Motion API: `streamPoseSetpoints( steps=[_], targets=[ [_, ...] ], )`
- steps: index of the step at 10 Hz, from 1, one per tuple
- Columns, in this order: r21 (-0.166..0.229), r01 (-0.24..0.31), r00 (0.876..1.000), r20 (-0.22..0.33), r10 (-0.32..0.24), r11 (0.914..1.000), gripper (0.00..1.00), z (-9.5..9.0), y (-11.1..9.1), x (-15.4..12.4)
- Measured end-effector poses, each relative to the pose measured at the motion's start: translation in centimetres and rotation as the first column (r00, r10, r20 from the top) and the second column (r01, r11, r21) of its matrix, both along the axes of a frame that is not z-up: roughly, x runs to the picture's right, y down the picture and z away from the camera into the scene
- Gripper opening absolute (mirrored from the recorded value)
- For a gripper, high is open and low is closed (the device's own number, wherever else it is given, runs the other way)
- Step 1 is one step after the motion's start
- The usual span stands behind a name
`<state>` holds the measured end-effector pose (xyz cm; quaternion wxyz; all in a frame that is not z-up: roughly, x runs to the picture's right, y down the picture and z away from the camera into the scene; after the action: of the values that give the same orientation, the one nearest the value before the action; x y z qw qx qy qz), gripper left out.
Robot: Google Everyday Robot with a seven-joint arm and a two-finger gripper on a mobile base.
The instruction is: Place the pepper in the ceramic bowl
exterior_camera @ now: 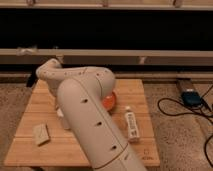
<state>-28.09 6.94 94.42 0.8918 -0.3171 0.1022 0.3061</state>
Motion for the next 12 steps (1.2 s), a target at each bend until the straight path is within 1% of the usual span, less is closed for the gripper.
streamPoseSetpoints(
  steps=[2,3,4,5,6,7,8,9,10,12],
  targets=[
    [-0.011,-0.019,1.0,-0.003,0.019,0.9998,0.52,0.8,-0.2,0.8],
    [-0.017,-0.027,1.0,0.0,0.027,0.9995,0.4,1.1,-0.2,1.1],
    [-0.022,-0.029,1.0,0.004,0.029,0.9993,0.32,0.9,-0.1,1.1],
    [-0.02,-0.035,0.999,0.01,0.035,0.9992,0.24,0.8,-0.3,1.2],
    [-0.01,-0.042,0.999,0.019,0.043,0.9991,0.13,0.2,-1.0,1.5],
    [0.006,-0.048,0.998,0.03,0.048,0.9988,0.04,-0.9,-1.9,1.7],
    [0.019,-0.056,0.998,0.036,0.055,0.9982,0.0,-2.2,-2.8,2.1],
    [0.041,-0.06,0.998,0.037,0.058,0.9974,0.0,-3.6,-3.8,3.0],
    [0.057,-0.067,0.997,0.031,0.065,0.9962,0.0,-4.9,-4.4,4.3],
    [0.075,-0.077,0.997,0.009,0.076,0.9942,0.0,-6.2,-4.5,7.2]
  ],
)
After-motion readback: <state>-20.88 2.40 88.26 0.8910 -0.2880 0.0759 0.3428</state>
